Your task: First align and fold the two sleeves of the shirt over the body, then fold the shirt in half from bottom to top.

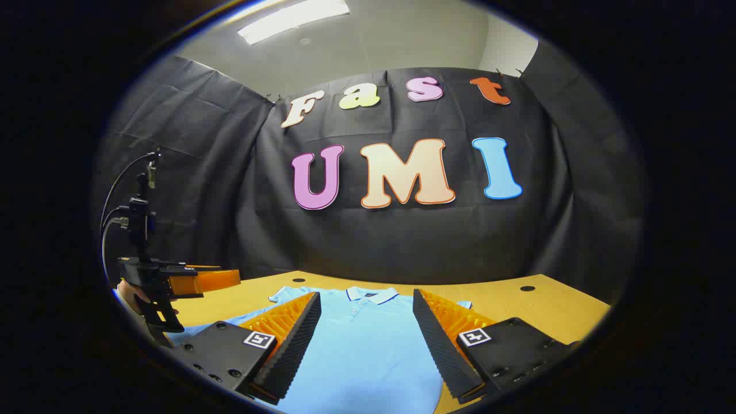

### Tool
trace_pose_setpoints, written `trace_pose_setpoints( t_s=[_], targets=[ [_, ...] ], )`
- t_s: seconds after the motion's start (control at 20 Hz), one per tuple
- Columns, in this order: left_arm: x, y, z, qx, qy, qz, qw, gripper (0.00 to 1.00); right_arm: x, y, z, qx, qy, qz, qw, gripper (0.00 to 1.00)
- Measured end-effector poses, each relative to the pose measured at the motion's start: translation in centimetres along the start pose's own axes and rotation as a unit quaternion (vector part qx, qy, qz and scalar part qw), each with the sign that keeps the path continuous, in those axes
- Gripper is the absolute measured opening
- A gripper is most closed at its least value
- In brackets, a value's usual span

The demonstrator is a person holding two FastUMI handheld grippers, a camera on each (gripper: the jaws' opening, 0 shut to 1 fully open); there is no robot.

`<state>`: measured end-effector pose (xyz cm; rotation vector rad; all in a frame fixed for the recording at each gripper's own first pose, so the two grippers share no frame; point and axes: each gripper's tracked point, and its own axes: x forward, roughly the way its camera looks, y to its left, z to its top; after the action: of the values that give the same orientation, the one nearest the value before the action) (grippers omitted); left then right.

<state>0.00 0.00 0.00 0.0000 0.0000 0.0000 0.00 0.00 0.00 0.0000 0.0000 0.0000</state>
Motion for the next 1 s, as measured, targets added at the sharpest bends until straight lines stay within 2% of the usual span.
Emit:
trace_pose_setpoints(
  t_s=[0.25,0.7,1.0],
  targets=[
    [0.1,0.4,-0.9,0.015,0.01,0.006,1.0,0.95,0.0,0.5,-0.2,0.003,0.005,0.01,1.0,0.99],
    [0.5,-0.9,-1.3,0.013,0.013,-0.018,1.0,0.95,0.6,-0.3,-2.0,0.0,0.025,-0.003,1.0,0.99],
    [0.3,-1.7,-1.3,0.03,0.012,-0.033,0.999,0.95,1.0,0.4,-3.7,0.006,0.047,0.006,0.999,1.0]
  ],
)
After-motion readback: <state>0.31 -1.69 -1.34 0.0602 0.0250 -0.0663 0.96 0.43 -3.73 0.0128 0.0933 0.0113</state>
